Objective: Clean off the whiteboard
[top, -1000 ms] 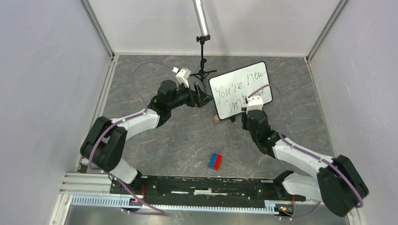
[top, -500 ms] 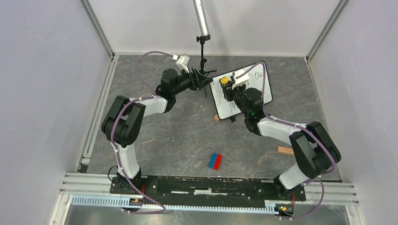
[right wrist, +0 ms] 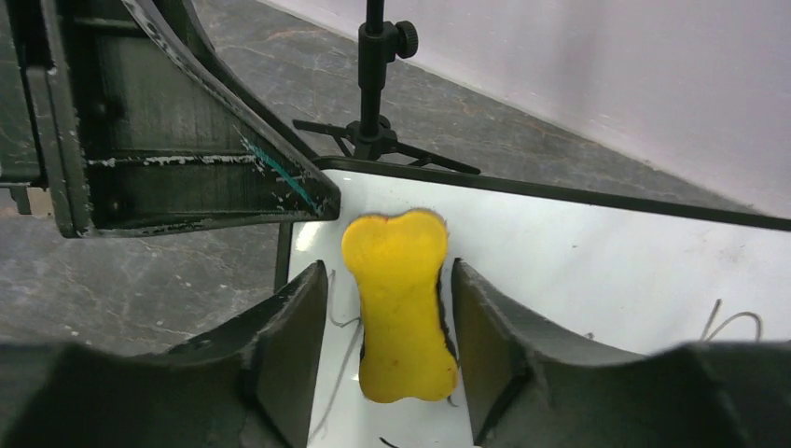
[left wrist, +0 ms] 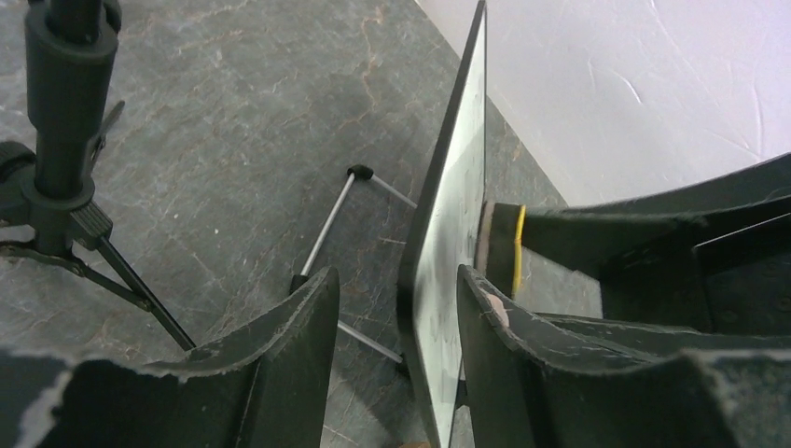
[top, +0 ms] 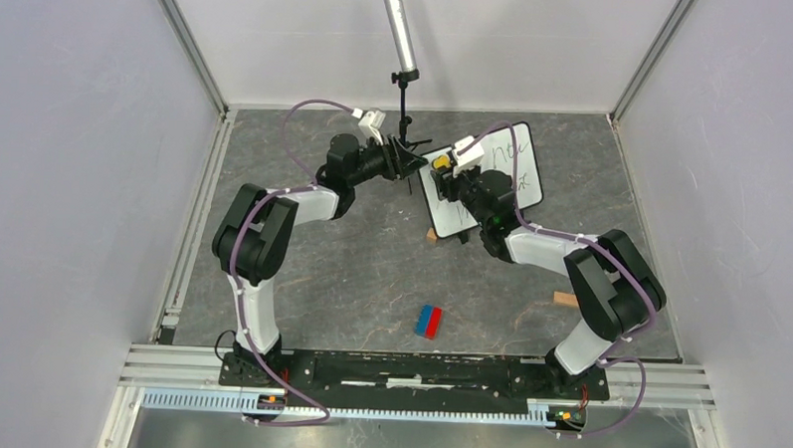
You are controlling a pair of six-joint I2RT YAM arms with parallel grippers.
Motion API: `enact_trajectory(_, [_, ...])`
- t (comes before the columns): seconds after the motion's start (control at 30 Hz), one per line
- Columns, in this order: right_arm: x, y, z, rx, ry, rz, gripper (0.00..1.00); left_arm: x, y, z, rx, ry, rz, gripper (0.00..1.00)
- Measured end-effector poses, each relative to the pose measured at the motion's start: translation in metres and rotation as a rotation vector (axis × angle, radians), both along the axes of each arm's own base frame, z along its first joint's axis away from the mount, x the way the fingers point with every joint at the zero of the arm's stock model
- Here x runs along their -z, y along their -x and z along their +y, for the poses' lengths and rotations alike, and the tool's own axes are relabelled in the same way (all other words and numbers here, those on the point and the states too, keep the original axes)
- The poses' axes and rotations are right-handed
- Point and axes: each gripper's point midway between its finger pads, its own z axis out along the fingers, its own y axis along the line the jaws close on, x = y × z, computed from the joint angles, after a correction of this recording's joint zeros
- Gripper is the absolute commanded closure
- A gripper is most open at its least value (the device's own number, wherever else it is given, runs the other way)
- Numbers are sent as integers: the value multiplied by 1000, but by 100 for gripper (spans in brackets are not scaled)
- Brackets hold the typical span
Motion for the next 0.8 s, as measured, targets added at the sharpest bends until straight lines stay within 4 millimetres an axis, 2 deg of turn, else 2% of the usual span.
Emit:
enact_trajectory(0.2, [4, 0, -2, 7, 20, 10, 36, 18, 2, -5, 21, -13, 33, 51])
enact_trajectory(0.37, [7, 0, -4, 17, 26, 19, 43, 17, 4, -8, 27, -11, 28, 55])
enact_trajectory(0.53, [8, 0, -4, 17, 27, 20, 51, 17, 6, -10, 42, -9, 27, 65])
enact_trajectory(0.8, [17, -1, -6, 24, 52, 32, 40, 16, 9, -13, 57, -6, 20, 79])
